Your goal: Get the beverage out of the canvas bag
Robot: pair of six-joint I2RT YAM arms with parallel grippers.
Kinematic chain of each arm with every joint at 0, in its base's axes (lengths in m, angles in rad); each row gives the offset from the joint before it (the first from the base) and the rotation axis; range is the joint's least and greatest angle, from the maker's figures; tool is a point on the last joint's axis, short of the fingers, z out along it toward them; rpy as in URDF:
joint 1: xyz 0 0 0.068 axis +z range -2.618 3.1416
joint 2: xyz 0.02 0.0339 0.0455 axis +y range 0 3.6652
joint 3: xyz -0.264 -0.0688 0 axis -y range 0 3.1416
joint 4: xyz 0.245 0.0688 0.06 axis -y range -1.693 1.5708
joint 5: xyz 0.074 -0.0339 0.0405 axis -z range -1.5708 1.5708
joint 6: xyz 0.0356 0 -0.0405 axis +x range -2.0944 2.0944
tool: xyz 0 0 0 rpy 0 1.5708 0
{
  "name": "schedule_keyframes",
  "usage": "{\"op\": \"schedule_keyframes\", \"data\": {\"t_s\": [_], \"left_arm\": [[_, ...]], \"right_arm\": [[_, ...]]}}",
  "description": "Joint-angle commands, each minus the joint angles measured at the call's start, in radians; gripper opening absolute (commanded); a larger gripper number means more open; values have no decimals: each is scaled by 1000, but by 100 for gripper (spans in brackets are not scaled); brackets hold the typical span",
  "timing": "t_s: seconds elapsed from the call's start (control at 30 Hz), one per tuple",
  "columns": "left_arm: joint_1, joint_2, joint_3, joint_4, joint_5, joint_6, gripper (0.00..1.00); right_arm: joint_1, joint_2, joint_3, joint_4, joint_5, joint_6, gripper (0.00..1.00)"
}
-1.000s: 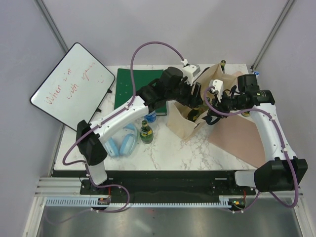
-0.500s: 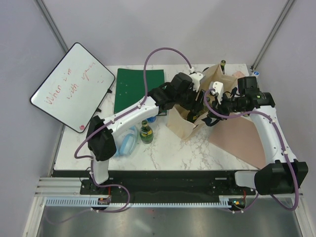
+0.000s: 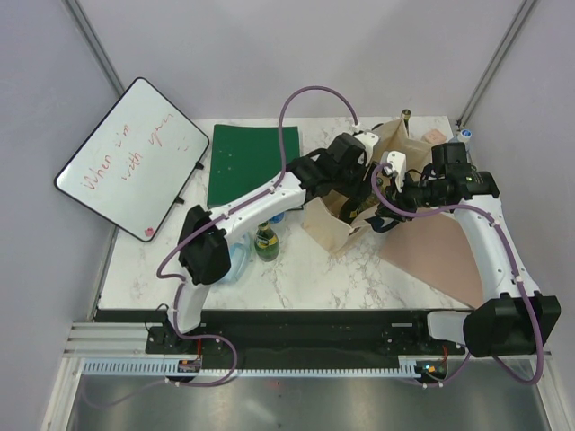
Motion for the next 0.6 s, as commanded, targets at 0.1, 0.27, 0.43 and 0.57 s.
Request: {"op": "schedule_keyframes", "data": {"t_s": [0.1,0.27,0.43,0.57], "left_arm": [[-28,24,36,-62,-65,62,68],[-43,36,38,-76,-89,69,65],[-46,57,69,-80,-117,82,53],[-48,59,93,-80,-113,92,27]], "right_arm": [[10,-18,-15,-20,-53,11,30],[10,-16,-18,-6,-46,19,30],[10,-18,-24,8,-42,31,30],[10,-19,-35,20,-40,51,30]]}}
